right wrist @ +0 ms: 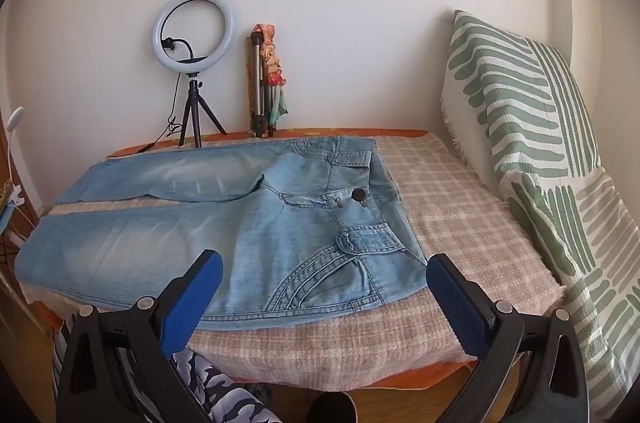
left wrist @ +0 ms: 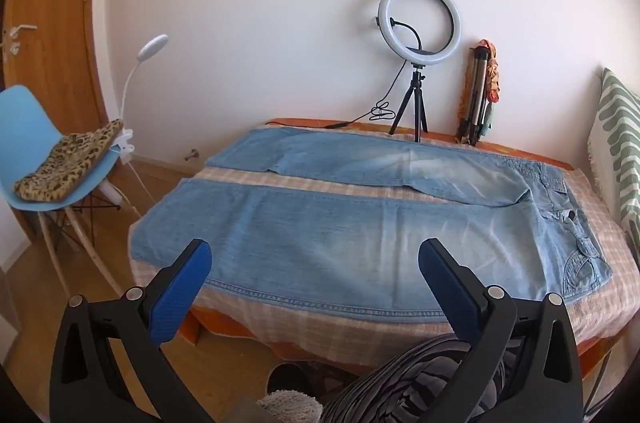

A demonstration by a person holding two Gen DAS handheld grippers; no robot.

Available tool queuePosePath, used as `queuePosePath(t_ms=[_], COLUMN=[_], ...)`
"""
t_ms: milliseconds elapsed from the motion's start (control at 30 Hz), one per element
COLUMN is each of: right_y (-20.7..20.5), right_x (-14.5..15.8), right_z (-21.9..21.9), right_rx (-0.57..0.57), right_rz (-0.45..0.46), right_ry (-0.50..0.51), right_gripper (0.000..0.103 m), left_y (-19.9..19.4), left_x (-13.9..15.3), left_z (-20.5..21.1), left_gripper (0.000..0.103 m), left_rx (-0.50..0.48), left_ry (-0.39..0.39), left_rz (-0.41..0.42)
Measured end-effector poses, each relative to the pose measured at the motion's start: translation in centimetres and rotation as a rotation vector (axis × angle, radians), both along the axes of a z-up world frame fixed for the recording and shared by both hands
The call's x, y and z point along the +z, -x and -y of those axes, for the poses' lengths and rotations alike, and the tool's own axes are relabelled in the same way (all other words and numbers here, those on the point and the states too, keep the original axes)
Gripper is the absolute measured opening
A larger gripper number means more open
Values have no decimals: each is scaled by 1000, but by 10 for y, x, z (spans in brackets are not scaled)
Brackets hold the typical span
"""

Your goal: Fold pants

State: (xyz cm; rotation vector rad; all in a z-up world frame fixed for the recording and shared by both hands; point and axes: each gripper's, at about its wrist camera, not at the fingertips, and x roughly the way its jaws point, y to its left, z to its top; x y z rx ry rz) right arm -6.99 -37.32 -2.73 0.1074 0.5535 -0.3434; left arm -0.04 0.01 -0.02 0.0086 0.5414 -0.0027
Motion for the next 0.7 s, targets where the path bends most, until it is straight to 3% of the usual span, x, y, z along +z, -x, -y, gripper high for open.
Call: queuePosePath(t_ms=[700], right_y=[-3], right_x=[-1], right_z=[0], right_rx=[3], right_rz=[-10], right_ry=[-2], right_gripper=[103], left_y=[-6], left_x=[2], left_z=[-2], left_gripper=[103], left_rx=[18], left_ry=[14], left_rz=[-18])
